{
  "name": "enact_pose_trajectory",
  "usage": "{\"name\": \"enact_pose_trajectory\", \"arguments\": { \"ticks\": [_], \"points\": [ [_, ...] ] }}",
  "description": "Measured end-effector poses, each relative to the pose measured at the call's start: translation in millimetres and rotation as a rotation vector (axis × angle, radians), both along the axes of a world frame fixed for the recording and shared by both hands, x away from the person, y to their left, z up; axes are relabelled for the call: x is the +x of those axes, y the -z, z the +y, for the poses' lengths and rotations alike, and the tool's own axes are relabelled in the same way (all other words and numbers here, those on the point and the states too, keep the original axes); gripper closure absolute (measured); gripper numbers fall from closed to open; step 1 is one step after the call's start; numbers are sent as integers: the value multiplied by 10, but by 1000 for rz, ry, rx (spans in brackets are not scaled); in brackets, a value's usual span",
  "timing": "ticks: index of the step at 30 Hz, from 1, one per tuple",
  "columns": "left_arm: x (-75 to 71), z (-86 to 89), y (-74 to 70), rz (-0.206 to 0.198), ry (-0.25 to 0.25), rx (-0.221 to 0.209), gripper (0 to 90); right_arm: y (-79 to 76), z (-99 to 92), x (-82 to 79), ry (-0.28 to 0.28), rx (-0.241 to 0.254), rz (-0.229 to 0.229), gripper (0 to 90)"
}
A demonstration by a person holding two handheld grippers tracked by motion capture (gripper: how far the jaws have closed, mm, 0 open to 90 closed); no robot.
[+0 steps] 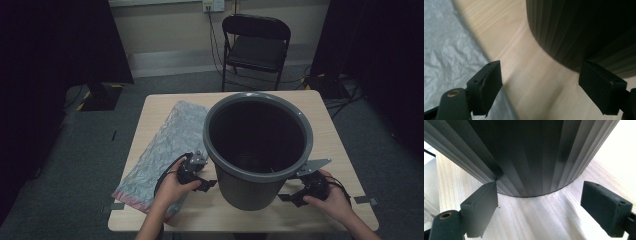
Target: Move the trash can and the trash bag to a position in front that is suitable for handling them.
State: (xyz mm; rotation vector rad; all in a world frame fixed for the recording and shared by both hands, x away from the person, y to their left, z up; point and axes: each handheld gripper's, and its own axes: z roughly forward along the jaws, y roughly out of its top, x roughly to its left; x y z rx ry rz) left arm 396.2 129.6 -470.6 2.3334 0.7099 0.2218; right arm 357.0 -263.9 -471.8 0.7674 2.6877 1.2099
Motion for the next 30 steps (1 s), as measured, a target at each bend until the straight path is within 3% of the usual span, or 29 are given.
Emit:
{"name": "enact_pose_trajectory", "arguments": {
  "ticks": [6,12,13,19,23,27,30],
  "points": [
    [41,11,27,17,-16,-6,179,8,3,22,17,6,-15,138],
    [144,21,44,2,-58,-24,185,12,12,114,60,9,-18,138],
    [160,15,54,-20,-80,-28,185,12,16,136,63,10,-19,138],
    [317,-23,27,-55,-117,24,185,5,43,287,122,-2,-37,140],
    [434,-88,36,-65,-140,69,218,-29,59,467,161,-36,-59,144],
    [432,-70,39,-61,-144,69,182,-59,82,461,150,-44,-70,174],
    [336,0,43,-68,-140,93,187,-83,128,356,120,-9,-63,187]
  ]
}}
